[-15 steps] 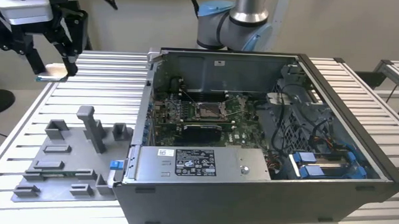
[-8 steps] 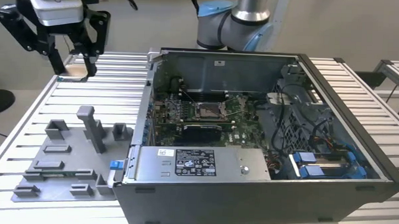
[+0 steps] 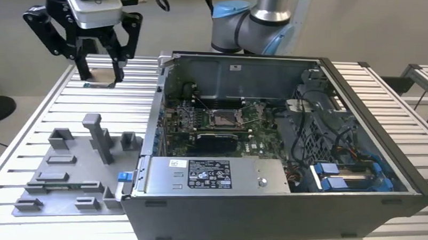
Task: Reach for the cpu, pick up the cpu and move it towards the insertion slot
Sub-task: 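Pick up the cpu and move it towards the insertion slot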
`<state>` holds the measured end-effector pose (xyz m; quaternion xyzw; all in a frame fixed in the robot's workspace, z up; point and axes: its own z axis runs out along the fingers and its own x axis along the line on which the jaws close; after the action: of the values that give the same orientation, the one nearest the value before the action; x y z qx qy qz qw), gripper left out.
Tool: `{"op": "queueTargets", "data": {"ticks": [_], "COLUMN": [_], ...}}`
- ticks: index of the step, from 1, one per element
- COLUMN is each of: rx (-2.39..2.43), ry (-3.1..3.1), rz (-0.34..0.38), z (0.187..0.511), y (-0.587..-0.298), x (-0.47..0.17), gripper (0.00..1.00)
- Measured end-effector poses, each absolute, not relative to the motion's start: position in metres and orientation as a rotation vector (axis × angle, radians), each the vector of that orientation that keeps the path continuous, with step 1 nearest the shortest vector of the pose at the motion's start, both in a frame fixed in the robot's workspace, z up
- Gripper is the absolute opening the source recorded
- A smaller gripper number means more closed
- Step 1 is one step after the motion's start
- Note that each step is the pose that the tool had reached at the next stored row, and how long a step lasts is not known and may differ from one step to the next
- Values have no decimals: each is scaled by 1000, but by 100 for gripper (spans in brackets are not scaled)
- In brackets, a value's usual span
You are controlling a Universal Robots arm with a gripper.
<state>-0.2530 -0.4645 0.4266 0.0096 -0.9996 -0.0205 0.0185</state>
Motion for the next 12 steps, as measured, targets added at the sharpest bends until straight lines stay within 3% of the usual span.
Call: {"op": "queueTargets", "data": {"ticks": [12], "rx": [30], "ry": [-3104], "rz": [-64], "z": [427], "y": [-465], "x": [-198], "gripper": [0]}}
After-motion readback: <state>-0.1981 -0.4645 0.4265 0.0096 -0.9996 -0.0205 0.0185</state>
